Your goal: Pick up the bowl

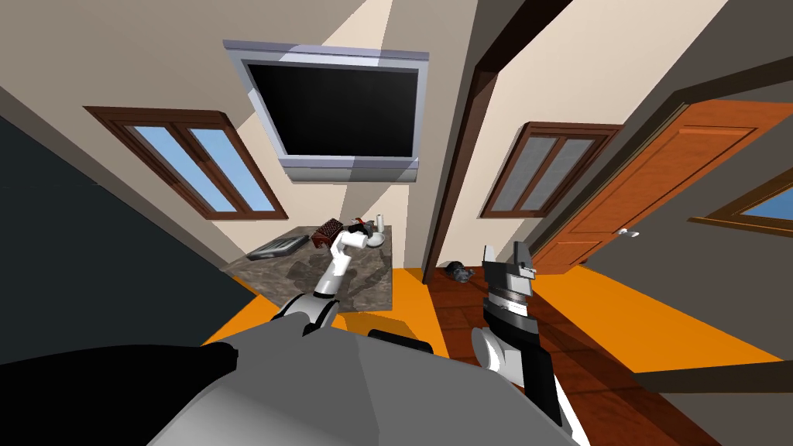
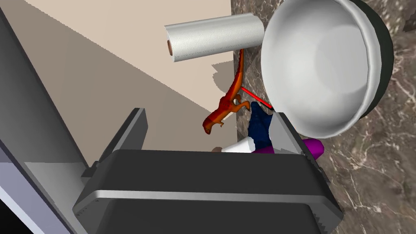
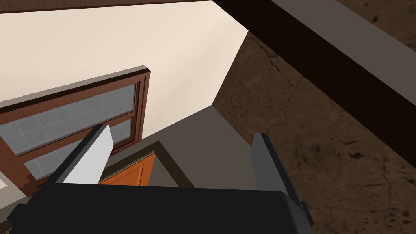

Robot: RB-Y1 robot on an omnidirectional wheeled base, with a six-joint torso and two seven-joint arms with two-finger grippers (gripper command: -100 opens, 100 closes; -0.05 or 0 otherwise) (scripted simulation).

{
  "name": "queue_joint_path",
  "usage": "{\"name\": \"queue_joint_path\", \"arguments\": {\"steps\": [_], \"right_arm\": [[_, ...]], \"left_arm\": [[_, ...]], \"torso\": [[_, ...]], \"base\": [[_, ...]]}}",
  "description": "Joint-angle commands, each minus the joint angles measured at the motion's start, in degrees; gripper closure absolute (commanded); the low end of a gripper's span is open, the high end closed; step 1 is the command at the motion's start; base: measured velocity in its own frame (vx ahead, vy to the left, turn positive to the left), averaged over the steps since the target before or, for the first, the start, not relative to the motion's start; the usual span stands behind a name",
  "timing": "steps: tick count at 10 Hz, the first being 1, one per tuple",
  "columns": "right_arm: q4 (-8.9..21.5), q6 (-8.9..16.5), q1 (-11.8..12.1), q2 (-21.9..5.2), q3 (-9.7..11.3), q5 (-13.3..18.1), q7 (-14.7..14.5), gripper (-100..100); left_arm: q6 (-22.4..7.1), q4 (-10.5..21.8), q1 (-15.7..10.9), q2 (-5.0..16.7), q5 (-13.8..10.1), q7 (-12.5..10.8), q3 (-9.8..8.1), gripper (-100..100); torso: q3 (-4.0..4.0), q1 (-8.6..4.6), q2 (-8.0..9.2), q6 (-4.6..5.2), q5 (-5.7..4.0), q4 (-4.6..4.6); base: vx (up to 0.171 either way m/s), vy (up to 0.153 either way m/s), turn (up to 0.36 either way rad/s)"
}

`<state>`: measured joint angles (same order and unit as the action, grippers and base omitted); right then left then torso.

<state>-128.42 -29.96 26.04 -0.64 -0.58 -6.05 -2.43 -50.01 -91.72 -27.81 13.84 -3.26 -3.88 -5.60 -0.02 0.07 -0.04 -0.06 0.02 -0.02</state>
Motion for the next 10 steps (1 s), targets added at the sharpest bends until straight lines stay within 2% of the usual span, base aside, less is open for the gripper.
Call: {"name": "queue_joint_path", "arguments": {"steps": [1, 3, 4, 6, 7, 9, 10], "right_arm": [[0.0, 0.0, 0.0, 0.0, 0.0, 0.0, 0.0, 0], [0.0, 0.0, 0.0, 0.0, 0.0, 0.0, 0.0, 0], [0.0, 0.0, 0.0, 0.0, 0.0, 0.0, 0.0, 0], [0.0, 0.0, 0.0, 0.0, 0.0, 0.0, 0.0, 0], [0.0, 0.0, 0.0, 0.0, 0.0, 0.0, 0.0, 0], [0.0, 0.0, 0.0, 0.0, 0.0, 0.0, 0.0, 0], [0.0, 0.0, 0.0, 0.0, 0.0, 0.0, 0.0, 0]], "left_arm": [[-2.86, 2.02, -2.18, 0.52, -1.02, 0.05, 0.83, -100], [-5.26, 2.02, -2.18, 0.52, -1.02, 0.05, 0.83, -100], [-7.5, 3.85, -4.11, 1.0, -1.99, 0.14, 1.7, -100], [-9.68, 3.85, -4.11, 1.0, -1.99, 0.14, 1.7, -100], [-12.04, 5.62, -5.91, 1.47, -2.97, 0.27, 2.6, -100], [-13.98, 5.62, -5.91, 1.47, -2.97, 0.27, 2.6, -100], [-16.18, 7.32, -7.57, 1.92, -3.93, 0.42, 3.52, -100]], "torso": [[0.0, 0.0, 0.0, 0.0, 0.0, 0.0], [-0.02, 0.02, -0.04, 0.0, 0.0, -0.01], [0.0, 0.01, -0.01, 0.0, 0.0, 0.0], [-0.03, 0.04, -0.05, 0.0, 0.01, -0.01], [0.0, 0.01, -0.01, 0.0, 0.0, 0.0], [-0.03, 0.04, -0.05, 0.0, 0.01, -0.01], [-0.01, 0.02, -0.02, 0.0, 0.01, 0.0]], "base": [[0.022, 0.012, 0.006], [0.018, 0.013, -0.001], [0.029, 0.021, 0.009], [0.02, 0.014, -0.001], [0.028, 0.016, 0.014], [0.022, 0.016, 0.0], [0.025, 0.02, 0.012]]}}
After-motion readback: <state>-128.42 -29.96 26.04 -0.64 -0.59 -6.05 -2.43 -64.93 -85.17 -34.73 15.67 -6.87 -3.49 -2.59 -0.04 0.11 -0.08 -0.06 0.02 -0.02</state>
